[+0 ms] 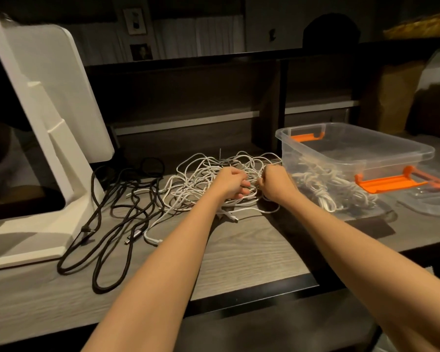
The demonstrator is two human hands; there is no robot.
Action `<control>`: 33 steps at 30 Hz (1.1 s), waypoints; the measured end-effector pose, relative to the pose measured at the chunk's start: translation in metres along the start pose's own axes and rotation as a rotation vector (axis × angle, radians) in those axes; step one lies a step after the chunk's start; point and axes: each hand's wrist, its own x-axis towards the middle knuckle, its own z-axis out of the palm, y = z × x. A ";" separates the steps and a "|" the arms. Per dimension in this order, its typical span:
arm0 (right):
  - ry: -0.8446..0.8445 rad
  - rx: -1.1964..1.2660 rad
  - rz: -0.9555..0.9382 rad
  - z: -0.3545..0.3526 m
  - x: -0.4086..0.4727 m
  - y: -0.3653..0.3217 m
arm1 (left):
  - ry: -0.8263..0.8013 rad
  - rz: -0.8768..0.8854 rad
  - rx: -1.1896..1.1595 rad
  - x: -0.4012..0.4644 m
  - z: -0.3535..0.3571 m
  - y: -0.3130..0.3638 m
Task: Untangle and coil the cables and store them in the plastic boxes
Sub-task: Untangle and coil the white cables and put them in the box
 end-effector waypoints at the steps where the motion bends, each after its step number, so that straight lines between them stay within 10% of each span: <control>1: 0.056 0.078 -0.029 0.003 -0.002 0.001 | 0.001 0.009 -0.008 0.001 -0.001 -0.001; 11: 0.009 0.364 -0.343 0.002 -0.026 -0.009 | 0.379 0.239 -0.296 -0.003 -0.005 -0.012; 15: 0.109 0.612 -0.259 0.000 -0.023 -0.007 | 0.179 0.266 0.012 -0.011 -0.010 -0.010; 21: -0.173 0.592 -0.296 0.001 -0.011 0.003 | -0.113 0.404 0.067 -0.019 -0.020 -0.008; 28: -0.111 0.589 -0.319 0.003 -0.010 -0.003 | -0.034 0.420 -0.189 -0.015 -0.027 -0.008; 33: 0.089 0.126 -0.452 -0.004 -0.018 0.000 | 0.015 0.323 -0.142 -0.007 -0.029 -0.017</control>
